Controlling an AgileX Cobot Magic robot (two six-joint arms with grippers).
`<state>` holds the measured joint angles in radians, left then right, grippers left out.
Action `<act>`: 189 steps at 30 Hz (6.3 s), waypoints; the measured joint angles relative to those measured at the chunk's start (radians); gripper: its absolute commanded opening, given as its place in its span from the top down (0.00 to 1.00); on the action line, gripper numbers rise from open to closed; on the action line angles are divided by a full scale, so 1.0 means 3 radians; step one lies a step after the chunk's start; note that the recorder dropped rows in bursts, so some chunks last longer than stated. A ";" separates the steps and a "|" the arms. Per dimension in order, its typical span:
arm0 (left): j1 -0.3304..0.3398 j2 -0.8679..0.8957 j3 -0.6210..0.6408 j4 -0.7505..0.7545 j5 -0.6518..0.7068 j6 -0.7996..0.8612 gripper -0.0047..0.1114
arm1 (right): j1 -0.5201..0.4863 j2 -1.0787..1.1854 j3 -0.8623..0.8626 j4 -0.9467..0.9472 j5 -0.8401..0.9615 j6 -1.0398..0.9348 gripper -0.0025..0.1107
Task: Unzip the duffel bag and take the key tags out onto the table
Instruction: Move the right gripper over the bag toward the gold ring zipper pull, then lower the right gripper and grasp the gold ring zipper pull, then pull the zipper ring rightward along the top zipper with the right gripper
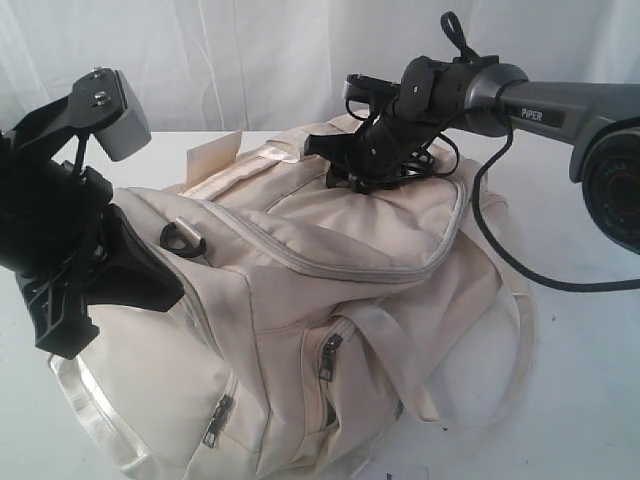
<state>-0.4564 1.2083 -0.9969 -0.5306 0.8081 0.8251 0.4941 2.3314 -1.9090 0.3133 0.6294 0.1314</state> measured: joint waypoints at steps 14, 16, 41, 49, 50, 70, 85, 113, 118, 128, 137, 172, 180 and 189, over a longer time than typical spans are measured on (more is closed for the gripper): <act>0.0000 0.0000 0.0000 0.0000 0.0000 0.0000 0.96 | -0.0012 -0.0105 0.0000 -0.0067 -0.0014 0.0022 0.98; 0.0000 0.0000 0.0000 0.0000 0.0000 0.0000 0.96 | -0.0012 -0.0163 0.0000 -0.0149 0.0001 0.0022 0.98; 0.0000 0.0000 0.0000 -0.0002 0.0013 0.0000 0.96 | 0.0001 -0.0656 0.0000 -0.1368 0.0803 -0.0050 0.98; 0.0000 0.0000 0.0000 -0.0002 0.0019 0.0000 0.96 | 0.0015 -0.0736 0.0000 -0.1614 0.1049 -0.0133 0.98; 0.0000 0.0000 0.0000 -0.0002 0.0019 0.0000 0.96 | 0.0015 -0.0745 0.0000 -0.1655 0.1081 -0.0139 0.98; 0.0000 0.0000 0.0000 -0.0007 0.0025 0.0000 0.96 | -0.0014 -0.0835 0.0000 -0.2117 0.1595 -0.0471 0.98; 0.0000 0.0000 0.0000 -0.0007 0.0030 0.0000 0.96 | -0.0014 -0.0823 0.0000 -0.0848 0.0904 -0.0310 0.50; 0.0000 0.0000 0.0000 -0.0101 0.0059 0.0000 0.96 | -0.0014 -0.0763 0.0000 -0.0808 0.1023 -0.2044 0.58; 0.0000 0.0000 0.0000 -0.0101 0.0059 0.0000 0.96 | -0.0014 -0.0721 0.0028 -0.0830 0.1022 -0.2072 0.69; 0.0000 0.0000 0.0000 -0.0101 0.0059 0.0000 0.96 | -0.0014 -0.0704 0.0035 -0.1609 0.0937 -0.1537 0.98; 0.0000 0.0000 0.0000 -0.0101 0.0066 0.0000 0.96 | -0.0014 -0.0868 0.0035 -0.1866 0.1090 -0.1227 0.98; 0.0000 0.0000 0.0000 -0.0127 0.0087 0.0000 0.96 | 0.0005 -0.1108 0.0035 -0.2546 0.1842 -0.0743 0.98; 0.0000 0.0000 0.0000 -0.0127 0.0087 0.0000 0.96 | 0.0012 -0.1203 0.0035 -0.2548 0.1867 -0.0736 0.98; 0.0000 0.0000 0.0000 -0.0127 0.0087 0.0000 0.96 | 0.0012 -0.1412 0.0035 -0.2502 0.1875 -0.0722 0.98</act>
<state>-0.4564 1.2083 -0.9969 -0.5688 0.8343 0.8251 0.4977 1.9079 -1.8984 -0.4373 1.1919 -0.0852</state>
